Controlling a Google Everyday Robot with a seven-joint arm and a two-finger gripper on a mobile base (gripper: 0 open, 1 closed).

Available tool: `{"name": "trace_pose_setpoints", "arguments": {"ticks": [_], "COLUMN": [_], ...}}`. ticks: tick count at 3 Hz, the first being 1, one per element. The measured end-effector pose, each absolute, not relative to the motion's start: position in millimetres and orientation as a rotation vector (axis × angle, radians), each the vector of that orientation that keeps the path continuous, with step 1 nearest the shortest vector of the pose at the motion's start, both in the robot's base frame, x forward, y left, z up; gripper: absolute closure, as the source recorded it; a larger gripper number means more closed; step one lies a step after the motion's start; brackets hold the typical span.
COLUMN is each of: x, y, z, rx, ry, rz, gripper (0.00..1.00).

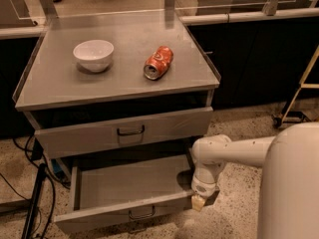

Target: Close middle drawer

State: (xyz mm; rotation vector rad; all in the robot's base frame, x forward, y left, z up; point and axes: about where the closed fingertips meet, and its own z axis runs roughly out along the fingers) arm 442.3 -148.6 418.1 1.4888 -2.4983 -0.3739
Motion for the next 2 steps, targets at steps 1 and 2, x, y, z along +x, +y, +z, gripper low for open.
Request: {"name": "trace_pose_setpoints", "arguments": {"ticks": [1, 2], "x": [442.2, 442.2], "y": [-148.6, -148.6], "z": [418.1, 418.1], "rx": [1.489, 1.489], "ry": [-2.498, -2.498], "rz": [-0.374, -0.374], "gripper": [0.58, 0.35]}}
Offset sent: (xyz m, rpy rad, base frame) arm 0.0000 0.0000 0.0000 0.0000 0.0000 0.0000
